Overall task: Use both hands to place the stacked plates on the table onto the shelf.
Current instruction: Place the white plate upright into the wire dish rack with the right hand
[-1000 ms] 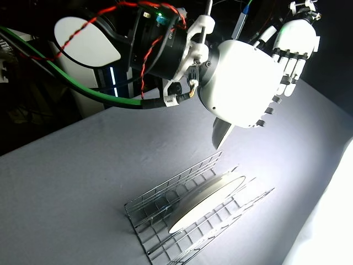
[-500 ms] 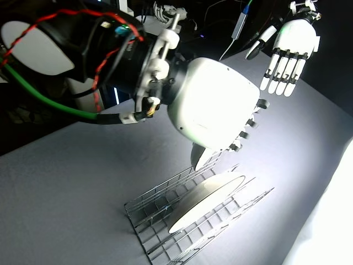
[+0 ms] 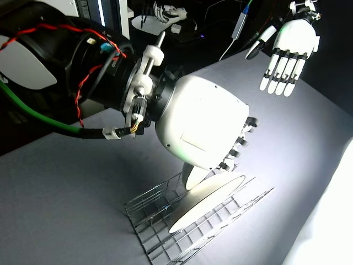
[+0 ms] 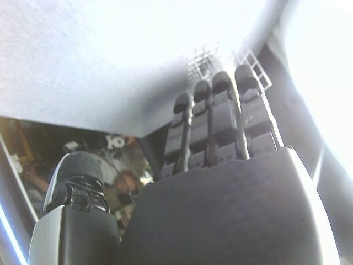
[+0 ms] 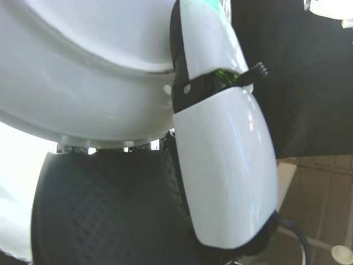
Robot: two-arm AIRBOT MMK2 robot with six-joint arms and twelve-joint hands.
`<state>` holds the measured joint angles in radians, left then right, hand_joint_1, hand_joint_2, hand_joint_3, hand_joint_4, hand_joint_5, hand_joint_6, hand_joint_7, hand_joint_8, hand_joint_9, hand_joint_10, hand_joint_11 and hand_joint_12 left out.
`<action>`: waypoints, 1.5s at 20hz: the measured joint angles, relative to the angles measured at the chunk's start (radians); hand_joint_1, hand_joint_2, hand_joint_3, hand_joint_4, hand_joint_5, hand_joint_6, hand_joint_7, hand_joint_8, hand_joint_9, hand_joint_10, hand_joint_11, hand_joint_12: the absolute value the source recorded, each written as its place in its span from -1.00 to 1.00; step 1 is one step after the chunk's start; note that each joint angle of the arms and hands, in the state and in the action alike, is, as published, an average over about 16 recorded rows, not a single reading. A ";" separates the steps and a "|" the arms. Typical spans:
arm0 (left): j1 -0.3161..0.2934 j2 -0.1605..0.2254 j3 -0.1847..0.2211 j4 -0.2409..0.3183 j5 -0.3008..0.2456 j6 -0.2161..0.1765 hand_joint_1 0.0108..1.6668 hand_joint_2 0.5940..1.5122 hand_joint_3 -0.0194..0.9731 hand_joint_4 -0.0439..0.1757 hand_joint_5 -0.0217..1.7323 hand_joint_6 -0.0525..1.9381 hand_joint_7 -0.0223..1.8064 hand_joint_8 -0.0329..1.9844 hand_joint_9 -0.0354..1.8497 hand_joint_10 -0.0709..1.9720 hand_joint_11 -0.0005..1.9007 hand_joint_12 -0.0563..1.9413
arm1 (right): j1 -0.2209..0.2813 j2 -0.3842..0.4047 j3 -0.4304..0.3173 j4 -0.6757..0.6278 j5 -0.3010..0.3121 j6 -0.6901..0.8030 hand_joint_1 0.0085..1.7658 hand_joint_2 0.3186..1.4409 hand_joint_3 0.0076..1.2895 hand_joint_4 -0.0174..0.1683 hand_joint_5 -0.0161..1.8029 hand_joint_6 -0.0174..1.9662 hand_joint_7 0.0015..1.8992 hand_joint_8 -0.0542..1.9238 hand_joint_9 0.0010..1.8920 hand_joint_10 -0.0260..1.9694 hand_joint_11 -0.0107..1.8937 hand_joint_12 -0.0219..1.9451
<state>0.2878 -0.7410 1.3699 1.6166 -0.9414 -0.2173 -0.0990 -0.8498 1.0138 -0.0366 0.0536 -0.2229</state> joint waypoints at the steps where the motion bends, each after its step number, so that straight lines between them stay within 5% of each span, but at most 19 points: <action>1: 0.000 0.000 -0.001 0.000 0.000 -0.001 -1.00 0.27 -0.94 -0.59 -0.83 -0.94 -0.81 -0.97 -0.83 -0.92 -0.98 -0.69 | -0.008 0.001 0.001 -0.008 0.006 -0.001 0.58 0.20 -0.99 -0.86 0.09 -0.17 0.04 -0.02 0.02 0.20 -0.18 0.58; 14: -0.005 0.000 -0.011 0.009 -0.008 -0.011 -1.00 0.27 -0.94 -0.59 -0.83 -0.94 -0.81 -0.96 -0.83 -0.92 -0.98 -0.69 | -0.111 0.027 0.005 -0.112 0.101 -0.011 0.51 0.21 -0.99 -0.86 0.05 -0.19 0.03 0.02 0.00 0.25 -0.22 0.64; 30: -0.009 0.000 -0.021 0.014 -0.015 -0.014 -1.00 0.27 -0.94 -0.58 -0.83 -0.94 -0.82 -0.96 -0.83 -0.92 -0.98 -0.69 | -0.223 0.051 0.015 -0.164 0.170 -0.018 0.50 0.23 -0.99 -0.90 -0.04 -0.08 0.02 -0.02 -0.07 0.14 -0.25 0.47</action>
<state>0.2787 -0.7411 1.3493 1.6309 -0.9569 -0.2318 -0.3221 -0.7985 1.0285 -0.2011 0.2238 -0.2410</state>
